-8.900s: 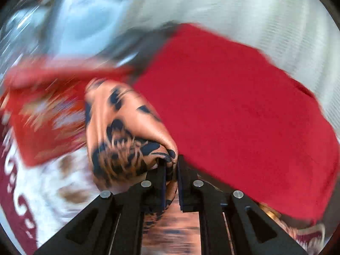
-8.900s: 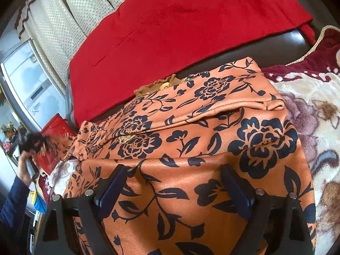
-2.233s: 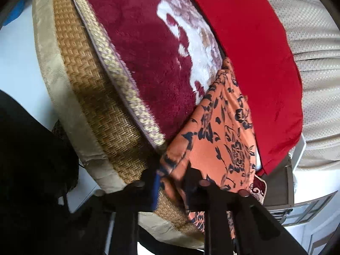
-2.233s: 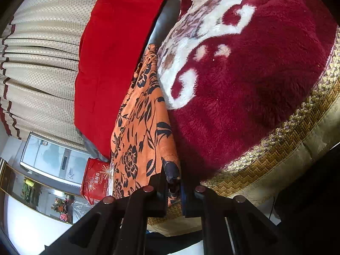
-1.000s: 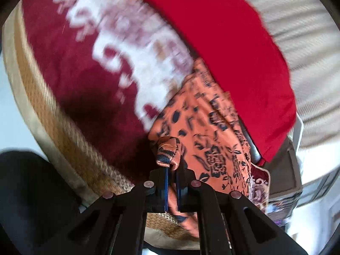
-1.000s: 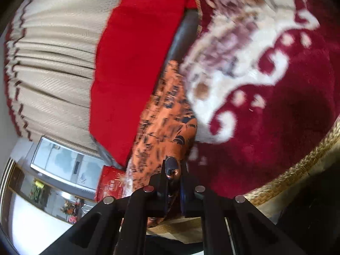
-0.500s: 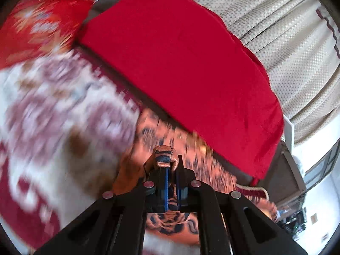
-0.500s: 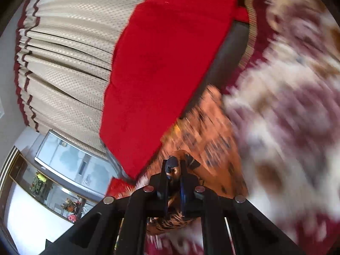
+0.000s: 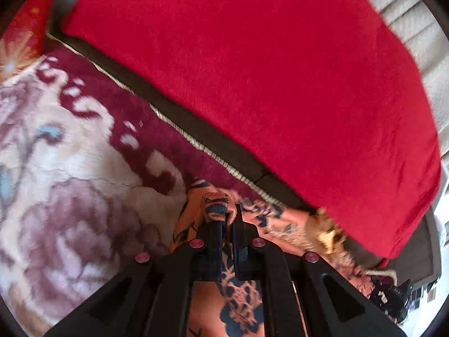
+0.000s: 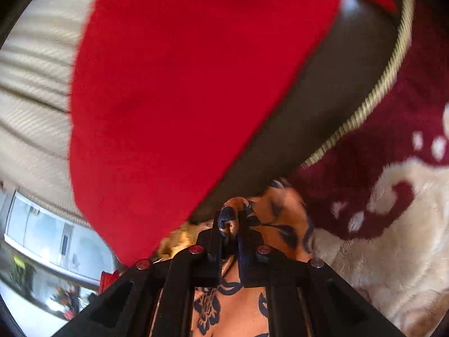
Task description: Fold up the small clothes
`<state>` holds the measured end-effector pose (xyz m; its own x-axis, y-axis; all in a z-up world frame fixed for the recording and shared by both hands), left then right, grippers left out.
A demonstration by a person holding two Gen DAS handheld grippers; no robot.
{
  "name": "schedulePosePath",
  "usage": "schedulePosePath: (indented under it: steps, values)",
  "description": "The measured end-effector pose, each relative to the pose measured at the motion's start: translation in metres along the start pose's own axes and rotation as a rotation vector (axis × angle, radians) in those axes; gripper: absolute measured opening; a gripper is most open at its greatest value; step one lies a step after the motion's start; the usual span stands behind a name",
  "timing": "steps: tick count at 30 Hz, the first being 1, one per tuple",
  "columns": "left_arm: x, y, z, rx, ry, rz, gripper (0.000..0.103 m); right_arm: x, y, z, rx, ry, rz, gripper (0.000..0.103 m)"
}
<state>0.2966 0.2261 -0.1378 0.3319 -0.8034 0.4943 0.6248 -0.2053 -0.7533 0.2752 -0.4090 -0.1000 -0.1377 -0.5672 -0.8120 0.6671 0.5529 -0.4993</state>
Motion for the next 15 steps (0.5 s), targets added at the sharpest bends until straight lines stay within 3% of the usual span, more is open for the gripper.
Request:
schedulePosePath:
  steps: [2,6,7,9,10,11,13,15]
  values:
    - [-0.002,0.010,0.005,-0.004,-0.004,0.001,0.006,0.012,0.008,0.000,-0.024,0.032,-0.028,0.012]
    - [0.009,0.018,0.022,0.012,0.010,-0.015,0.009,0.031,0.014,0.009,-0.063,0.125,0.025,0.012]
    - [0.012,0.023,0.027,-0.006,0.011,-0.018,0.010,0.032,0.012,0.013,-0.059,0.129,0.029,0.016]
    - [0.013,0.022,0.030,-0.015,-0.005,-0.024,0.027,0.036,0.005,0.020,-0.047,0.151,0.020,0.044]
    - [0.012,0.017,0.031,-0.005,-0.021,-0.039,0.052,0.039,0.000,0.023,-0.035,0.171,0.004,0.087]
    - [0.010,0.009,0.030,0.014,-0.034,-0.051,0.072,0.041,-0.007,0.023,-0.015,0.188,-0.013,0.097]
    - [0.000,-0.016,0.028,0.089,-0.040,-0.043,0.076,0.044,-0.028,0.020,0.032,0.185,-0.003,0.097]
    - [-0.007,-0.038,0.019,0.125,-0.010,-0.047,0.076,0.037,-0.046,0.008,0.008,0.113,0.018,0.097]
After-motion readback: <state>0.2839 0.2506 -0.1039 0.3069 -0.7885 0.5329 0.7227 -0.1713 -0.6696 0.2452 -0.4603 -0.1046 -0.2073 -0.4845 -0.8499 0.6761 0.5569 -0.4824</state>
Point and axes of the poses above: each gripper's, at about its wrist camera, not at the fingertips, and y roughly the way its jaws point, x to its right, z to its top, the point moved 1 cm from there along y, roughly the way its jaws point, and after that the axes turned 3 degrees about z, right-handed, at the moved point
